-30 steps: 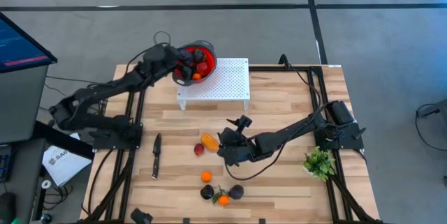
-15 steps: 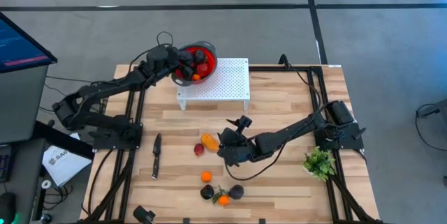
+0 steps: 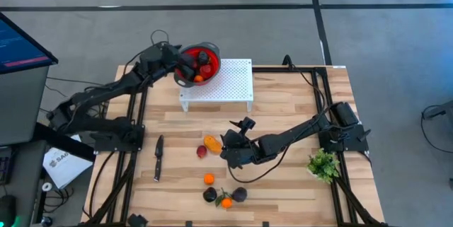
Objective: Pick & Place Fruit
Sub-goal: Put the yellow mango into the red strainer bowl on the shelf
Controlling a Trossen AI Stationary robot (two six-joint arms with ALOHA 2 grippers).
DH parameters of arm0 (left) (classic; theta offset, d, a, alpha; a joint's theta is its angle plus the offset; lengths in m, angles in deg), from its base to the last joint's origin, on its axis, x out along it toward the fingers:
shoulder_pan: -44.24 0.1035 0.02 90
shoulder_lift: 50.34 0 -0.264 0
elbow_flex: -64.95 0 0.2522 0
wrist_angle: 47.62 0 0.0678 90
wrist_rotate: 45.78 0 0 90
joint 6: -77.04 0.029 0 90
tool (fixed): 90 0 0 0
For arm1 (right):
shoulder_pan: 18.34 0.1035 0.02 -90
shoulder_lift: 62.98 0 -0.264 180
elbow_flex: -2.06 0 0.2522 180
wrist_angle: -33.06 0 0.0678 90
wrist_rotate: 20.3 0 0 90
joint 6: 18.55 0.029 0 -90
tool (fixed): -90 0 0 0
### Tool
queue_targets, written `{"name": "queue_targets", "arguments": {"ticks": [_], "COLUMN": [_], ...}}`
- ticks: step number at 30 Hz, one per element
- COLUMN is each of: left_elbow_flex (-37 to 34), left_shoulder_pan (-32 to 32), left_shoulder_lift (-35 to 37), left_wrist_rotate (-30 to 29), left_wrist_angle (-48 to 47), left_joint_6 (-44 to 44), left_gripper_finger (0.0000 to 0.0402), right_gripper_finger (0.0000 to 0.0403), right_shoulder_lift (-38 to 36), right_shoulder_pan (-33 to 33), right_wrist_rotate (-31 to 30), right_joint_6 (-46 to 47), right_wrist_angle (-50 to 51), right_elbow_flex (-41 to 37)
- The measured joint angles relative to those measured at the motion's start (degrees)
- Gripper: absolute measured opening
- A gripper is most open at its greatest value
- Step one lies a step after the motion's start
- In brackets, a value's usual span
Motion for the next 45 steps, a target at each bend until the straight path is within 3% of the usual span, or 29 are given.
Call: {"name": "queue_targets", "arguments": {"ticks": [4,7,13,19,22,26,31,35,41,45], "left_elbow_flex": [0.0,0.0,0.0,-0.3,-3.5,-10.4,-19.5,-25.3,-30.2,-30.9], "left_shoulder_pan": [-1.2,-3.7,-15.4,-32.3,-40.9,-50.3,-57.0,-58.0,-57.8,-57.8], "left_shoulder_lift": [5.4,10.6,18.9,20.0,18.8,16.1,12.4,9.5,6.4,4.7], "left_wrist_rotate": [1.5,6.5,17.7,19.1,16.7,7.9,2.0,0.5,-2.6,-3.4], "left_wrist_angle": [-0.3,-2.2,-11.5,-23.3,-23.2,-18.8,-4.8,3.9,13.1,18.1], "left_joint_6": [0.0,0.0,0.0,0.0,-0.3,-1.1,-6.1,-10.9,-14.3,-14.0], "left_gripper_finger": [0.0379,0.0372,0.0353,0.0335,0.0328,0.0321,0.0315,0.0314,0.0314,0.0314], "right_gripper_finger": [0.0314,0.0314,0.0314,0.0314,0.0314,0.0314,0.0314,0.0314,0.0314,0.0314], "right_shoulder_lift": [0.0,0.0,0.0,0.0,0.0,0.0,1.2,5.0,6.4,6.5], "right_shoulder_pan": [0.0,0.0,0.2,0.0,-0.9,-2.8,-5.3,-6.8,-8.3,-10.7], "right_wrist_rotate": [0.0,0.0,0.7,15.1,19.0,21.7,30.8,35.3,36.5,43.1], "right_joint_6": [0.0,0.0,-2.3,-4.7,-4.0,-4.4,-7.5,-10.4,-11.2,-13.2], "right_wrist_angle": [0.0,-0.1,-11.7,-27.4,-31.4,-37.1,-41.5,-46.1,-46.1,-46.0], "right_elbow_flex": [0.0,-0.1,-7.3,-14.4,-17.1,-19.4,-19.8,-19.2,-18.5,-18.5]}}
